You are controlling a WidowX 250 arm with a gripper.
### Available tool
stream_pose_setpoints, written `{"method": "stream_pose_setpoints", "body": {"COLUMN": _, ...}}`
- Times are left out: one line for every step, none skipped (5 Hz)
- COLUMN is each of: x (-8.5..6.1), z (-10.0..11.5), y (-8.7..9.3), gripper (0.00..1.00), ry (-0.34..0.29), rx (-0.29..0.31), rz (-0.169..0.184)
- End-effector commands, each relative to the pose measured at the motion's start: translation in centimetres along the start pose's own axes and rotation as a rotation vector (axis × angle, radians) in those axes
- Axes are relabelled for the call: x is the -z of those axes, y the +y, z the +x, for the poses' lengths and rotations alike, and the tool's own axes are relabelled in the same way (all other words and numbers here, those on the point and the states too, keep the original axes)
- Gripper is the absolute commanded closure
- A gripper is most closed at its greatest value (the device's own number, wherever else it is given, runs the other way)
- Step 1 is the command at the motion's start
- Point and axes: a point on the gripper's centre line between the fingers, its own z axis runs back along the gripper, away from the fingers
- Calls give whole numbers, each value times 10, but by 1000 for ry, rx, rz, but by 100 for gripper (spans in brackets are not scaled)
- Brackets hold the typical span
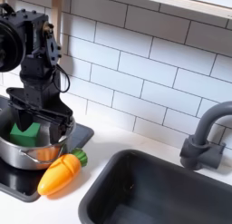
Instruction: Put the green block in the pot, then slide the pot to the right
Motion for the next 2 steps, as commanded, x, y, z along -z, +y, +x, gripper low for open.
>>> {"method": "stream_pose_setpoints", "body": {"x": 0, "z": 0, "y": 0, "gripper": 0, "ry": -2, "rx": 0, "rz": -1}}
{"method": "stream_pose_setpoints", "body": {"x": 0, "z": 0, "y": -1, "gripper": 0, "ry": 1, "rx": 1, "rz": -1}}
